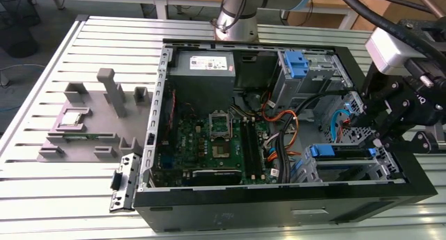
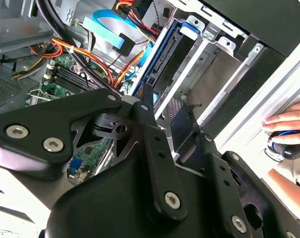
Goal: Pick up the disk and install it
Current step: 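Insert the disk into the insertion slot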
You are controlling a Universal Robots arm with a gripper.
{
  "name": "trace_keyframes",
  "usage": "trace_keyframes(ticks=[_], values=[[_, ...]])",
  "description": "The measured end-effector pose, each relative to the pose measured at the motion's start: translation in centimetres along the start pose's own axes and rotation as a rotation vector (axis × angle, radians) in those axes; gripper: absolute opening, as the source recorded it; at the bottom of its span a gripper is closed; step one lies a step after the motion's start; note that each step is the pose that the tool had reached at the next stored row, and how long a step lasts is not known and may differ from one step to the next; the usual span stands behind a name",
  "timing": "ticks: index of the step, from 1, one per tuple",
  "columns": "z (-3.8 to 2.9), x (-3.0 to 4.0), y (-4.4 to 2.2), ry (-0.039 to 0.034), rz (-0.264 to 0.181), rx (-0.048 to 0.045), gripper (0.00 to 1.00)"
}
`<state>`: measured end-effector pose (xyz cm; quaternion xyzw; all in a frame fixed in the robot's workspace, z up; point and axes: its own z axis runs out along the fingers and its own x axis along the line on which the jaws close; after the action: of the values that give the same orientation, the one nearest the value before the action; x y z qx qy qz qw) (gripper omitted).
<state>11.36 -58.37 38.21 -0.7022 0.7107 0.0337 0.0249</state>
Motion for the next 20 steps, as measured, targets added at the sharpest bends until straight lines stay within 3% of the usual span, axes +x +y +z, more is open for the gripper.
trace_keyframes(ticks=[5,10,20], values=[[0.21,-0.31,0.0,-0.0004,0.0,0.0,0.42],[0.98,-0.4,0.0,-0.0006,0.0,-0.0008,0.42],[1.13,-0.39,-0.01,-0.0005,0.0,-0.0008,0.42]])
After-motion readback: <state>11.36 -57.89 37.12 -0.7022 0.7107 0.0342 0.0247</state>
